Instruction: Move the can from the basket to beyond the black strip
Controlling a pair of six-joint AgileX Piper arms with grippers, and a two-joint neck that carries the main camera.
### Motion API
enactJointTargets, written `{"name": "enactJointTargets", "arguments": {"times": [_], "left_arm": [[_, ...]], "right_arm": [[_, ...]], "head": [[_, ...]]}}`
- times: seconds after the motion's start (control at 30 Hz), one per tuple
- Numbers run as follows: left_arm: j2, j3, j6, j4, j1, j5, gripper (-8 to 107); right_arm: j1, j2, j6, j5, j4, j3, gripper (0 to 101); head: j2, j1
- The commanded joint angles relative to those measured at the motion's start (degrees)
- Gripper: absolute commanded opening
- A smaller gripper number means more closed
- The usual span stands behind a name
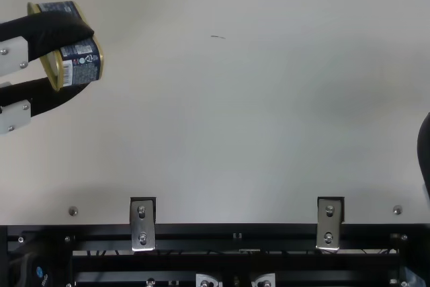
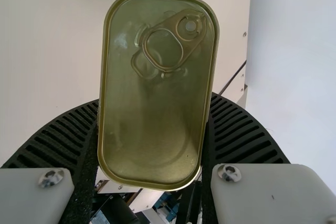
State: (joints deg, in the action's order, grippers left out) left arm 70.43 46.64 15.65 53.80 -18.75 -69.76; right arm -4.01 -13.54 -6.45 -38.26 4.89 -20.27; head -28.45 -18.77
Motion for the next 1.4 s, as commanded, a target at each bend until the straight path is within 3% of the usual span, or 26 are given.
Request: {"name": "enactJointTargets", "arguments": {"times": [0.0,0.57,0.83,1.23,1.27,1.37], "left_arm": [[0.00,0.00,0.00,0.00,0.00,0.00,10],[-0.43,0.14,-0.94,-0.11,0.28,0.68,10],[-3.93,0.53,-2.88,-2.69,4.33,6.24,10],[-9.78,0.79,-1.56,-11.29,15.19,18.76,10],[-9.66,0.57,-1.67,-9.94,13.81,16.75,10],[-9.79,0.70,-1.57,-11.11,15.15,18.56,10]], "right_arm": [[0.00,0.00,0.00,0.00,0.00,0.00,101],[0.00,0.00,0.00,0.00,0.00,0.00,101],[0.00,0.00,0.00,0.00,0.00,0.00,101],[0.00,0.00,0.00,0.00,0.00,0.00,101],[0.00,0.00,0.00,0.00,0.00,0.00,101],[0.00,0.00,0.00,0.00,0.00,0.00,101]], "head": [[-1.22,-2.61],[1.58,-1.93],[9.32,-0.73],[20.02,0.93],[20.98,1.11],[20.98,1.11]]}}
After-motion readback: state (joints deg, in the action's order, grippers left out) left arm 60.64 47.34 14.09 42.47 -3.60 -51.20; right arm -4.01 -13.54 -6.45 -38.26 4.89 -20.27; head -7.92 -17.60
